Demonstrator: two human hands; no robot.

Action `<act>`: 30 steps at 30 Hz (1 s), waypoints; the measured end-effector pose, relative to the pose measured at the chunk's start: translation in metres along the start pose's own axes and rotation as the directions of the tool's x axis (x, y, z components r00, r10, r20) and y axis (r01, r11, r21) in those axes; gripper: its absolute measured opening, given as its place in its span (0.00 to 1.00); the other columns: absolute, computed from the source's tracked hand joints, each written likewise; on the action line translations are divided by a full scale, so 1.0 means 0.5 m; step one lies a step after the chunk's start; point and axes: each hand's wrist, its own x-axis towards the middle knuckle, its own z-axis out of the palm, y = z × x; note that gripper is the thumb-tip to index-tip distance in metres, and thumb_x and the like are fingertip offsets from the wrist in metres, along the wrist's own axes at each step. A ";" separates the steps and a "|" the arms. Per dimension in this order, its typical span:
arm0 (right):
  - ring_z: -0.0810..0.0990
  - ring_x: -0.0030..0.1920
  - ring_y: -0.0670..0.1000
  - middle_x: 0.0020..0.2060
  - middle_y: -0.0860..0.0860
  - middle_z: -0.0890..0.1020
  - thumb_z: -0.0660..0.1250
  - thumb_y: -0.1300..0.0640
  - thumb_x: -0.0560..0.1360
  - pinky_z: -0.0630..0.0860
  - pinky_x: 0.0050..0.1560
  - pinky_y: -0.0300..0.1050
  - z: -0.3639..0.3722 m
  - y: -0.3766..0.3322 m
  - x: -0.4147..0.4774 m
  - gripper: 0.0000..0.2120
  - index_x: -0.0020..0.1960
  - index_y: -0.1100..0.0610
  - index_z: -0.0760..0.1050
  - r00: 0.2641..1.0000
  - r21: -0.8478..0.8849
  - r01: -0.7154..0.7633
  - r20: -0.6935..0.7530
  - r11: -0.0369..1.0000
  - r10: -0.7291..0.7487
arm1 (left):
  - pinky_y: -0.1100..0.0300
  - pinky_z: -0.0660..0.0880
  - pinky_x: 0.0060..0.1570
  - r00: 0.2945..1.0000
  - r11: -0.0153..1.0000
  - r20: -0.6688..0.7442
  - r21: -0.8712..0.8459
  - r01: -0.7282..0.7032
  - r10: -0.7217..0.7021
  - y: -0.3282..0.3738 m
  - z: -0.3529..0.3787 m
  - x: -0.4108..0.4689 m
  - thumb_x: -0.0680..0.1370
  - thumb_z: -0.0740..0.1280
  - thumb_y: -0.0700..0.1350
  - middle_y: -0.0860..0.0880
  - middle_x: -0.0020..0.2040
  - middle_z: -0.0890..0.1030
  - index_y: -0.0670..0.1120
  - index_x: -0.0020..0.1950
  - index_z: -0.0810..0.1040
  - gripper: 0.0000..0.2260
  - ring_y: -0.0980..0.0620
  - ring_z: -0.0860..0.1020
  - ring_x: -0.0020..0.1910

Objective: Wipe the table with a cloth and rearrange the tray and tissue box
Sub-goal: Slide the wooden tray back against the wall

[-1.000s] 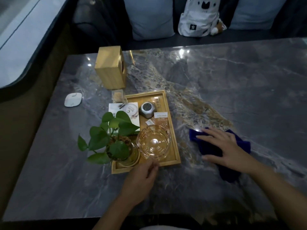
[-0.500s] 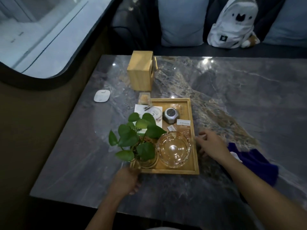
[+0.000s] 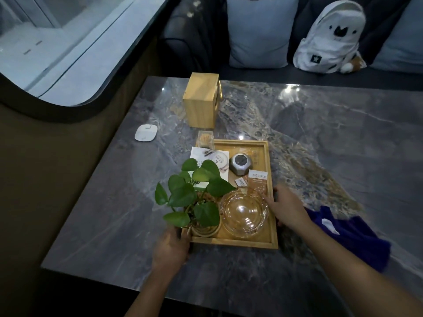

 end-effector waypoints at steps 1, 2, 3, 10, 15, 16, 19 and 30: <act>0.79 0.39 0.51 0.42 0.50 0.77 0.64 0.46 0.74 0.80 0.37 0.51 0.002 0.000 0.001 0.13 0.51 0.55 0.68 1.000 -0.015 0.010 -0.002 1.000 -0.010 | 0.42 0.80 0.42 1.000 0.998 0.023 0.065 -0.013 0.012 -0.011 0.003 0.008 0.77 0.62 0.49 0.35 0.47 0.81 0.47 0.54 0.73 0.09 0.37 0.82 0.41; 0.79 0.39 0.50 0.41 0.50 0.77 0.63 0.46 0.75 0.79 0.37 0.50 0.003 0.000 0.004 0.13 0.51 0.55 0.68 1.000 -0.022 0.013 0.002 1.000 -0.013 | 0.42 0.80 0.41 0.999 0.993 0.030 0.114 -0.021 0.017 -0.029 0.012 0.023 0.77 0.61 0.51 0.35 0.48 0.81 0.46 0.52 0.73 0.10 0.37 0.81 0.43; 0.78 0.38 0.50 0.40 0.49 0.76 0.63 0.46 0.75 0.78 0.37 0.50 0.004 0.000 0.006 0.13 0.50 0.55 0.68 1.000 -0.027 0.013 0.009 1.000 -0.012 | 0.41 0.80 0.41 1.000 0.992 0.021 0.125 -0.016 0.013 -0.028 0.013 0.024 0.77 0.61 0.52 0.34 0.47 0.81 0.45 0.50 0.73 0.11 0.35 0.81 0.43; 0.73 0.38 0.48 0.43 0.53 0.75 0.60 0.51 0.77 0.66 0.33 0.41 0.010 -0.002 0.016 0.11 0.50 0.59 0.67 0.998 -0.125 0.068 0.003 0.990 -0.068 | 0.48 0.75 0.44 0.990 0.947 0.071 0.288 -0.140 0.124 0.000 0.018 0.017 0.76 0.55 0.40 0.36 0.51 0.78 0.39 0.51 0.73 0.10 0.35 0.78 0.48; 0.76 0.38 0.47 0.41 0.51 0.78 0.62 0.48 0.76 0.72 0.35 0.43 -0.002 0.003 0.025 0.11 0.49 0.56 0.70 0.998 -0.065 0.042 0.053 0.997 -0.039 | 0.54 0.70 0.47 0.992 0.958 0.037 0.258 -0.125 0.120 0.004 0.024 0.013 0.78 0.56 0.41 0.37 0.53 0.80 0.37 0.54 0.75 0.12 0.38 0.77 0.54; 0.78 0.39 0.48 0.40 0.50 0.79 0.62 0.47 0.76 0.74 0.37 0.45 -0.009 0.001 0.029 0.11 0.48 0.55 0.71 0.997 -0.060 0.035 0.066 0.998 -0.031 | 0.54 0.70 0.46 0.994 0.968 0.018 0.227 -0.109 0.108 -0.001 0.024 0.013 0.79 0.56 0.42 0.37 0.52 0.80 0.37 0.54 0.74 0.12 0.37 0.77 0.53; 0.79 0.41 0.51 0.40 0.51 0.79 0.62 0.47 0.76 0.78 0.45 0.50 -0.035 -0.020 0.051 0.12 0.48 0.56 0.73 0.999 -0.042 0.013 0.053 0.999 -0.010 | 0.50 0.75 0.41 1.000 0.999 -0.020 0.042 -0.002 0.003 0.000 0.021 0.007 0.78 0.58 0.45 0.36 0.42 0.80 0.40 0.50 0.71 0.09 0.36 0.81 0.43; 0.78 0.52 0.59 0.56 0.56 0.78 0.61 0.52 0.76 0.77 0.49 0.56 -0.054 -0.101 0.178 0.15 0.61 0.55 0.67 0.996 0.045 0.074 -0.053 0.996 -0.072 | 0.56 0.79 0.22 0.983 0.877 0.065 -0.446 0.181 -0.170 0.000 0.021 0.007 0.78 0.62 0.42 0.41 0.38 0.81 0.44 0.54 0.69 0.06 0.49 0.80 0.22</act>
